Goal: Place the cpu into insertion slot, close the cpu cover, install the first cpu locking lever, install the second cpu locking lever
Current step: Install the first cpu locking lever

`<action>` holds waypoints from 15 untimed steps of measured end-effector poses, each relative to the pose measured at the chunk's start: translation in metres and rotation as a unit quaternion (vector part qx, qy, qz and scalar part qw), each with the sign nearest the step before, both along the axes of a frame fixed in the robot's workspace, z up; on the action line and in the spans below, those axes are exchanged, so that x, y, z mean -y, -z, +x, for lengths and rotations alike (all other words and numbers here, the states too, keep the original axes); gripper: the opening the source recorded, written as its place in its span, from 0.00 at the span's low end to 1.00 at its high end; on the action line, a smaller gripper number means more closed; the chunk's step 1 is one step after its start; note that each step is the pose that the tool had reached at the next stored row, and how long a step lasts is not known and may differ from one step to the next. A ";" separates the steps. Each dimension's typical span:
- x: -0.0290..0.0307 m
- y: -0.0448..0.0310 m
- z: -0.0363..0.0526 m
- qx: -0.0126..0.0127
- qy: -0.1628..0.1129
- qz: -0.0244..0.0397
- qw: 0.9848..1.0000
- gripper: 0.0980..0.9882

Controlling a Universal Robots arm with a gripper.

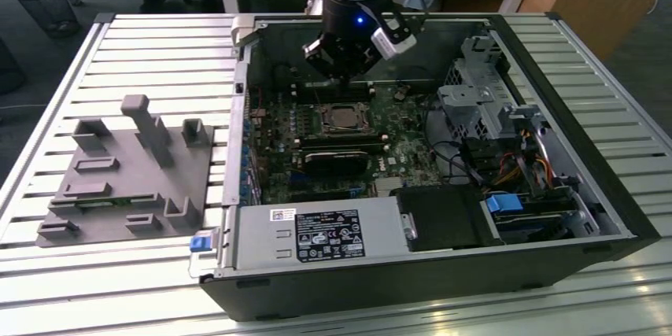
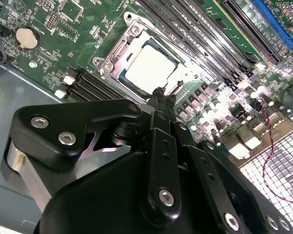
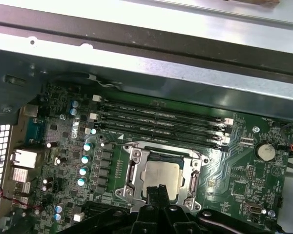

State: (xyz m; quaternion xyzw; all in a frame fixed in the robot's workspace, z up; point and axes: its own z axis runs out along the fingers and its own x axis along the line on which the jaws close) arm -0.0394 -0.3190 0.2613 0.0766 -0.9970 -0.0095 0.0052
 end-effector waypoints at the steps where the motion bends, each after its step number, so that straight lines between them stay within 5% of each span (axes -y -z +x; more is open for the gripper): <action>1: 0.0000 0.0000 -0.0009 0.000 0.000 0.000 1.000 0.01; 11: -0.0005 0.0000 -0.0099 0.000 0.009 0.000 1.000 0.01; 15: -0.0005 0.0000 -0.0238 0.000 0.013 0.001 1.000 0.01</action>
